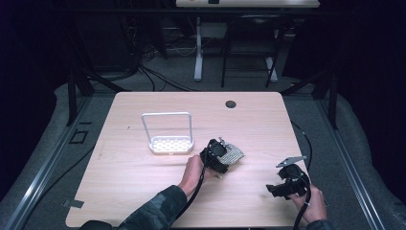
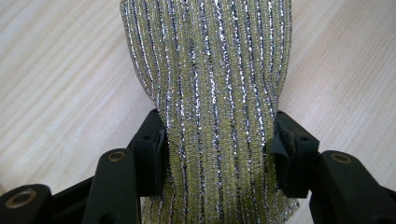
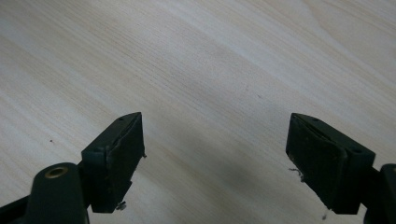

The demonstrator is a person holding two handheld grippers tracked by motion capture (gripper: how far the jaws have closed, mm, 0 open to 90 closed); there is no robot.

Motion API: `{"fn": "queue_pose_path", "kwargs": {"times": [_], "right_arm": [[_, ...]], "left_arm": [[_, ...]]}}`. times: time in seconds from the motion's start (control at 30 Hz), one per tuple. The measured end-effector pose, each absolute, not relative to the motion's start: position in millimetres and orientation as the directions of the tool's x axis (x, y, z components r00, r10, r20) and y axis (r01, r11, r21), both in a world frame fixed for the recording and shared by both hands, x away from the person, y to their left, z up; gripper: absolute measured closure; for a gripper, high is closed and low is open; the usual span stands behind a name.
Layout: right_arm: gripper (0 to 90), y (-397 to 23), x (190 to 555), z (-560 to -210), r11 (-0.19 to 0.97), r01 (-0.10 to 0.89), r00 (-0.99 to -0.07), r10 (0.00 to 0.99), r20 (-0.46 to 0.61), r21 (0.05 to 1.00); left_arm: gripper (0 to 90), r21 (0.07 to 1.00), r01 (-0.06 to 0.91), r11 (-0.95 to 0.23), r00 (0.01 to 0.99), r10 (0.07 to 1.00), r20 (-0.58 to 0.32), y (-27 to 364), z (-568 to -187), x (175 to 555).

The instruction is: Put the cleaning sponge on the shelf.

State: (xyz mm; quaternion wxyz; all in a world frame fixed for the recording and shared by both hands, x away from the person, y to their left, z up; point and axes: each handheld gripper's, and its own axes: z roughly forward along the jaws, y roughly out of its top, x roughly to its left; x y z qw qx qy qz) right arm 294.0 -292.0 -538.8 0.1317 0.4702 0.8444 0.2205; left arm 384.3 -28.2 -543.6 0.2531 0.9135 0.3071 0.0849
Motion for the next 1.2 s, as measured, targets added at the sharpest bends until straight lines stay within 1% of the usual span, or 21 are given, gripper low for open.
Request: {"fn": "queue_pose_path", "kwargs": {"times": [0.27, 0.57, 0.77, 1.2], "right_arm": [[19.1, -292.0, 293.9, -538.7, 0.458, 0.735, -0.522, 0.853, -0.015, 0.501], [19.0, -291.8, 293.9, -538.9, 0.459, 0.734, -0.522, 0.853, -0.016, 0.501], [19.0, -291.4, 294.2, -539.2, 0.463, 0.734, -0.525, 0.851, -0.017, 0.497], [19.0, -291.6, 293.6, -539.2, 0.457, 0.734, -0.519, 0.854, -0.018, 0.502]], "left_arm": [[45.6, 0.523, 0.508, -0.685, 0.803, 0.595, -0.001, -15.1, -532.3, 376.9], [44.9, 0.534, 0.500, -0.681, 0.803, 0.596, 0.009, 8.1, -520.7, 367.5], [44.4, 0.539, 0.512, -0.669, 0.798, 0.603, -0.010, 24.6, -519.0, 362.1], [43.9, 0.551, 0.522, -0.651, 0.786, 0.618, -0.015, 51.4, -513.2, 349.8]]}}
